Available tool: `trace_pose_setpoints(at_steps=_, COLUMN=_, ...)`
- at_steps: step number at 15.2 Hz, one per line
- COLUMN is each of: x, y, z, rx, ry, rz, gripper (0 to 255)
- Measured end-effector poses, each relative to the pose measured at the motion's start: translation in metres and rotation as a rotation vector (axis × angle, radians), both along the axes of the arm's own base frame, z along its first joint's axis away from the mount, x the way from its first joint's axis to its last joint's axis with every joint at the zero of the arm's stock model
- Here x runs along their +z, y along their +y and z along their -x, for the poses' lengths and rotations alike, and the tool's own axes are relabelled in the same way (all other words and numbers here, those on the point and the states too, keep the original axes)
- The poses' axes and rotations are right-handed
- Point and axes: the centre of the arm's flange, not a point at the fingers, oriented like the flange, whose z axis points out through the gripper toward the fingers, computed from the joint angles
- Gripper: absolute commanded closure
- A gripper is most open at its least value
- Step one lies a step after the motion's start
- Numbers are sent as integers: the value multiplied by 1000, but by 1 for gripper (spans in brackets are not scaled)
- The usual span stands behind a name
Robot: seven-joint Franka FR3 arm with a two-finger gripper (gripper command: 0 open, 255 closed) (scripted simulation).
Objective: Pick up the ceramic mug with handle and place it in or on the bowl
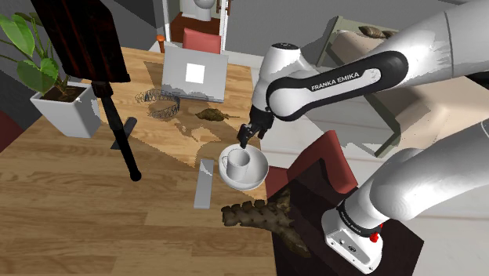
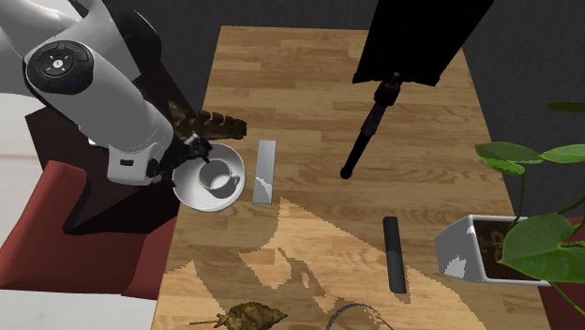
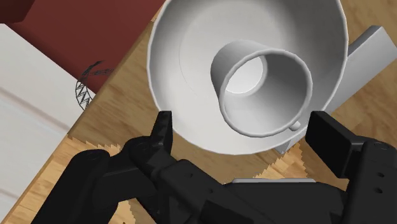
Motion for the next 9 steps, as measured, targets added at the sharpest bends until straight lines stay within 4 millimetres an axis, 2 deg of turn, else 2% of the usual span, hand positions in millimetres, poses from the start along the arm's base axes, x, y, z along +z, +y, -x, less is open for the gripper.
trace_pose_setpoints(at_steps=3, x=30, y=-1, z=0, rx=0, ry=0, rz=0, gripper=0)
trace_pose_setpoints(at_steps=9, x=35, y=-2, z=0, rx=0, ry=1, rz=0, gripper=0)
